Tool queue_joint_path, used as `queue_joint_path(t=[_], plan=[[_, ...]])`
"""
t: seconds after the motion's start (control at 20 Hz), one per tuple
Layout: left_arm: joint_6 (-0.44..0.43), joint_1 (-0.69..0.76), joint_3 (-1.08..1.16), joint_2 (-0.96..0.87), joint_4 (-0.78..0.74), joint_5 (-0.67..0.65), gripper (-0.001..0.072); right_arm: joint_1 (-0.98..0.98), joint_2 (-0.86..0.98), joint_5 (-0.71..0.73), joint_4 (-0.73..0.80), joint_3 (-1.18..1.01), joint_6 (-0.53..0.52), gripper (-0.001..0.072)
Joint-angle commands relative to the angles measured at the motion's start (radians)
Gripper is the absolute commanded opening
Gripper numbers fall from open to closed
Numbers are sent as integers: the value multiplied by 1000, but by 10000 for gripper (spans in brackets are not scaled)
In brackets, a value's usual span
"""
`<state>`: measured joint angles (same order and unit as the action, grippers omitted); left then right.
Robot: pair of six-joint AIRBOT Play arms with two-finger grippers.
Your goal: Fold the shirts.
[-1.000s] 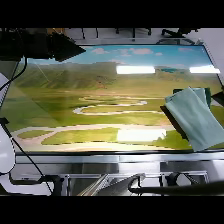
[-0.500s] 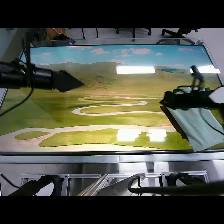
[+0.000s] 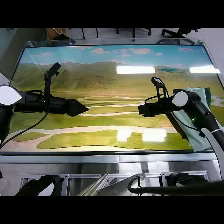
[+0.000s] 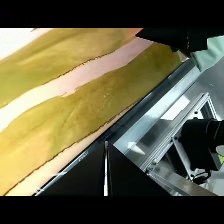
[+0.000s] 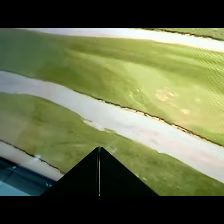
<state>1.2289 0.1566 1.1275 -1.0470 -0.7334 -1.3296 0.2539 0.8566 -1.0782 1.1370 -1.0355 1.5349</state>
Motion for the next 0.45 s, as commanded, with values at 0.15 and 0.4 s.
queue_joint_path(t=[0.15, 0.4], plan=[[-1, 3, -54, 8, -7, 39, 14, 10, 18, 1, 4, 0, -2, 20], [-1, 3, -54, 8, -7, 51, 14, 10, 18, 1, 4, 0, -2, 20]])
